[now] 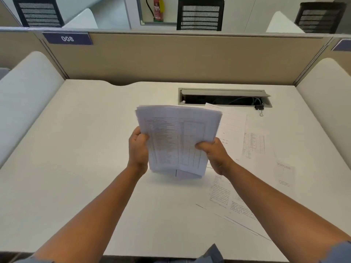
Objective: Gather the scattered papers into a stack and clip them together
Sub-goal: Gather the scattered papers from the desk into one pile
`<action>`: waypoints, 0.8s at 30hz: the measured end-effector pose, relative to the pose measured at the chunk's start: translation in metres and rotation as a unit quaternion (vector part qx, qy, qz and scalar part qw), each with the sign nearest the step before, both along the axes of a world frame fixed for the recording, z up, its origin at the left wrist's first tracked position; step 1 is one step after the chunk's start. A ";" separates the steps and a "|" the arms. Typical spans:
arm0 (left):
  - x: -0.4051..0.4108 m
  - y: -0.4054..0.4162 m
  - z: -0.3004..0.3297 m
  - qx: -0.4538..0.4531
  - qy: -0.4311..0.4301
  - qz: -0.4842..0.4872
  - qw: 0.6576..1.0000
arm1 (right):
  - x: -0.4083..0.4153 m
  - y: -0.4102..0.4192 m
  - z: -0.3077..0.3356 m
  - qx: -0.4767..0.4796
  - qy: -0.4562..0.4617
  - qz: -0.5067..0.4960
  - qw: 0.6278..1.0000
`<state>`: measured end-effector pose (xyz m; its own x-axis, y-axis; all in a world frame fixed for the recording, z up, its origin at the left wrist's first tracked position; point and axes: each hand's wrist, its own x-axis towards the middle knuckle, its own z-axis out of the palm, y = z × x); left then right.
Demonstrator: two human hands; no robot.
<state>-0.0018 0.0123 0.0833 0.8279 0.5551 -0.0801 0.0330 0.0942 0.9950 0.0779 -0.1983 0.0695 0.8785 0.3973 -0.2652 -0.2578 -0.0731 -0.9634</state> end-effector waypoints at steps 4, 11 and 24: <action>-0.006 -0.009 -0.003 -0.030 -0.006 -0.015 0.999 | -0.007 -0.001 -0.009 0.008 -0.003 -0.011 1.000; 0.000 -0.013 -0.003 -0.054 -0.019 0.039 0.998 | -0.006 0.001 -0.006 0.007 -0.035 -0.010 0.999; 0.004 -0.006 -0.025 -0.034 0.068 -0.011 0.997 | -0.013 -0.002 -0.022 -0.023 -0.002 0.021 1.000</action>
<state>0.0023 0.0065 0.0585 0.8192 0.5258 -0.2290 0.1701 0.1587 0.9726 0.0649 -0.2001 0.0472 0.8625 0.4210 -0.2807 -0.2503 -0.1271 -0.9598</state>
